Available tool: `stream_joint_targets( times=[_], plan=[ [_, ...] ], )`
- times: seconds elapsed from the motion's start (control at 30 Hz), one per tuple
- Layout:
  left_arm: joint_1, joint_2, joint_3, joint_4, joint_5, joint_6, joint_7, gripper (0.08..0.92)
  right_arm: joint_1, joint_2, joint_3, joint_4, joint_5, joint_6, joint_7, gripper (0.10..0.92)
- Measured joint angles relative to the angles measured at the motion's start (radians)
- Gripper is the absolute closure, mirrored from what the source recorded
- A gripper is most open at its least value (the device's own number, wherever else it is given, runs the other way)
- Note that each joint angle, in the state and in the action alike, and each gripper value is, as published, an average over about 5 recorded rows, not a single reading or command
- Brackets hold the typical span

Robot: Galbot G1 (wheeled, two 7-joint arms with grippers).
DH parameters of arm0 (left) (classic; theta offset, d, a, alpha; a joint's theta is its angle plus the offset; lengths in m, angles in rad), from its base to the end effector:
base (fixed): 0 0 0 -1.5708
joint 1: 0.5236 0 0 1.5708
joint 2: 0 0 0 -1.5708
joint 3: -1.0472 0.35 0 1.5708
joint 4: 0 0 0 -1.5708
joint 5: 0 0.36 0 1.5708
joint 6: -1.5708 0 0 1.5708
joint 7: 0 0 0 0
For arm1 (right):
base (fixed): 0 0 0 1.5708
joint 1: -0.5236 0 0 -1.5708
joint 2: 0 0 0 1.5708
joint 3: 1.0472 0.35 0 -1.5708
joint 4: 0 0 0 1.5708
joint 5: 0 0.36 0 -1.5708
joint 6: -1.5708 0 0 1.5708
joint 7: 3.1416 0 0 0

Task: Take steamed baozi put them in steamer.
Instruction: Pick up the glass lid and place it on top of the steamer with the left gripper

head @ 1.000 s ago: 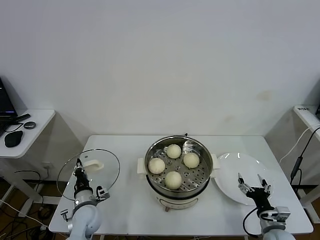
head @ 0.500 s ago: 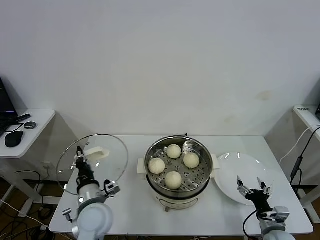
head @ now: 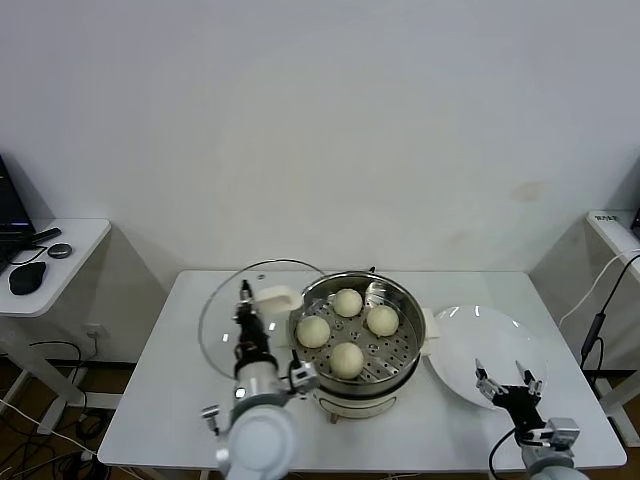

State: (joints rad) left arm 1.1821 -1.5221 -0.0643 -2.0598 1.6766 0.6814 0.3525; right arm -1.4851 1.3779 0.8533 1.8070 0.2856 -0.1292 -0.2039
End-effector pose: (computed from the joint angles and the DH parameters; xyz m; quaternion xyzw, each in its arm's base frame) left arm 0.2571 -0.1319 -0.2241 0.0718 -0.7547 -0.6473 0.0793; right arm 0.1985 -0.1622 -0.3570 -0.0325 -0.9912 -0.0187 0.1273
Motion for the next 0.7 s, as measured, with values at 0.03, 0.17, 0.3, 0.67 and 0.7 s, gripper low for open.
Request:
stream_joint_targets(
  times=[0.03, 0.17, 0.3, 0.67, 0.7],
  plan=[
    [-0.010, -0.002, 0.021, 0.006, -0.003, 0.001, 0.005, 0.828, -0.001, 0.002, 0.001, 0.000, -0.003, 0.000, -0.001, 0.203],
    [-0.050, -0.013, 0.102, 0.033, -0.026, 0.005, 0.018, 0.828, -0.003, 0.006, 0.003, 0.000, -0.006, -0.002, -0.004, 0.203],
    [-0.096, -0.027, 0.169, 0.065, -0.068, 0.007, 0.020, 0.828, -0.006, 0.006, 0.004, 0.000, -0.006, -0.006, -0.008, 0.203],
    [-0.192, -0.053, 0.242, 0.182, -0.135, 0.010, -0.016, 0.828, 0.007, 0.008, 0.012, -0.013, -0.003, 0.002, -0.012, 0.203],
    [-0.195, -0.054, 0.244, 0.191, -0.135, 0.010, -0.019, 0.828, 0.008, 0.008, 0.011, -0.014, -0.003, 0.004, -0.012, 0.203]
  ],
)
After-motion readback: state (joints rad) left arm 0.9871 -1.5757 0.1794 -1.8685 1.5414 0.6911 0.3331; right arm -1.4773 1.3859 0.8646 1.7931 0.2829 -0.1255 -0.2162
